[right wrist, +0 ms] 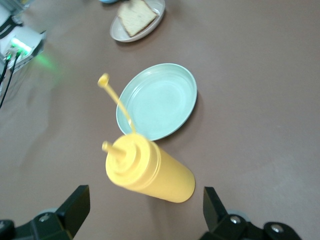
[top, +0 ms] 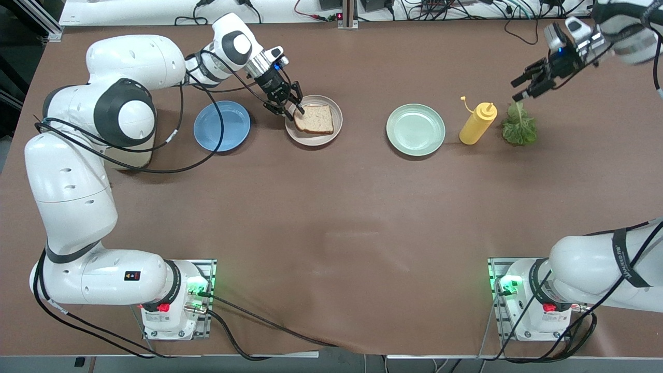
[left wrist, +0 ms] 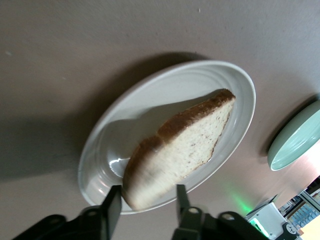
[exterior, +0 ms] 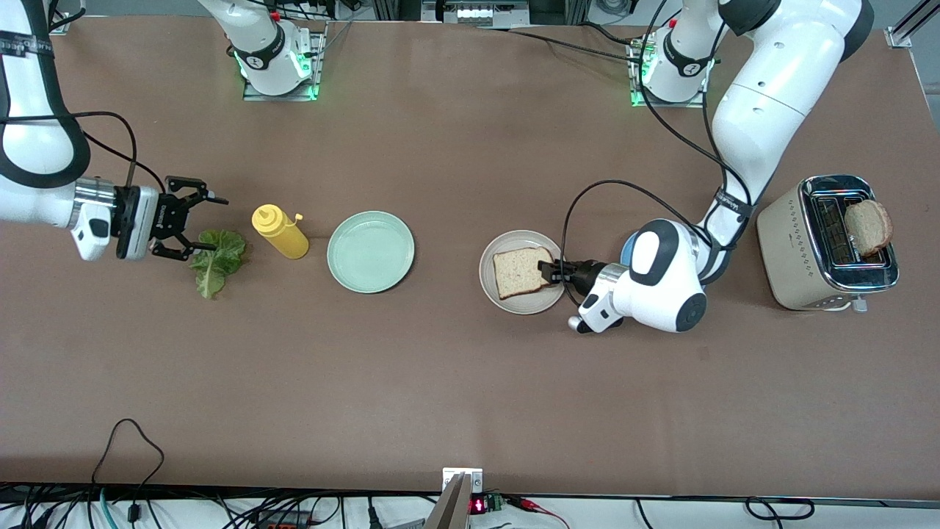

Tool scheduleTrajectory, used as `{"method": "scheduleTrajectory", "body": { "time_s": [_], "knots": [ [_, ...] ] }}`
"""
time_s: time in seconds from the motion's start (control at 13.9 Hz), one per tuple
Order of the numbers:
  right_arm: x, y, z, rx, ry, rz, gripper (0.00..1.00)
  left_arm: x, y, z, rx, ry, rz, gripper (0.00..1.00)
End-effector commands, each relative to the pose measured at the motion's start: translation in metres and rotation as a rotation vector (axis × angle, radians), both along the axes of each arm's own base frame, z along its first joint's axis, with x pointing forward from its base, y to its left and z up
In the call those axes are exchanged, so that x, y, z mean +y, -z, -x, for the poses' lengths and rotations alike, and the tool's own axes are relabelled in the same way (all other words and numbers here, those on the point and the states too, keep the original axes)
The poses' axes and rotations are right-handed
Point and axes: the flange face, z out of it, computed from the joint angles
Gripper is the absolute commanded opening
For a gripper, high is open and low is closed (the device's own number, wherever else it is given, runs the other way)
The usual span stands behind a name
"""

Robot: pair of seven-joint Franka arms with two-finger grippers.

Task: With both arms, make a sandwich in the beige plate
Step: 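Lay the bread on the beige plate while the right gripper reaches the bottle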

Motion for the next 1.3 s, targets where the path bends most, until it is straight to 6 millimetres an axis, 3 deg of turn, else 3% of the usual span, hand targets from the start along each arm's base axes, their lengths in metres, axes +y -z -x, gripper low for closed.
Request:
{"method": "scheduleTrajectory", "body": {
  "time_s": [0.0, 0.14, 0.22, 0.43, 0.58, 0.86, 1.01, 1.08, 1.22],
  "knots": [
    [-0.013, 0.021, 0.033, -0.155, -0.064, -0.083, 1.0, 0.011, -0.062, -0.008, -0.057, 0.016, 0.008, 1.0],
    [-0.019, 0.038, 0.045, -0.262, -0.106, -0.152, 1.0, 0.023, -0.119, -0.012, -0.105, 0.065, -0.037, 1.0],
    [-0.017, 0.049, 0.046, -0.309, -0.128, -0.185, 1.0, 0.034, -0.138, -0.016, -0.129, 0.089, -0.086, 1.0],
    [-0.015, 0.082, 0.047, -0.406, -0.134, -0.27, 1.0, 0.075, -0.182, -0.032, -0.223, 0.152, -0.241, 1.0],
    [-0.012, 0.099, 0.047, -0.437, -0.123, -0.303, 1.0, 0.123, -0.205, -0.052, -0.292, 0.118, -0.326, 1.0],
    [-0.002, 0.136, 0.052, -0.477, -0.112, -0.353, 1.0, 0.176, -0.26, -0.068, -0.404, 0.066, -0.426, 1.0],
    [0.0, 0.148, 0.055, -0.494, -0.109, -0.369, 1.0, 0.203, -0.301, -0.062, -0.459, 0.026, -0.482, 1.0],
    [0.002, 0.155, 0.056, -0.509, -0.111, -0.38, 1.0, 0.208, -0.319, -0.055, -0.47, 0.016, -0.511, 1.0],
    [0.005, 0.177, 0.063, -0.479, -0.103, -0.412, 1.0, 0.23, -0.354, -0.03, -0.476, 0.003, -0.565, 1.0]
  ]
}}
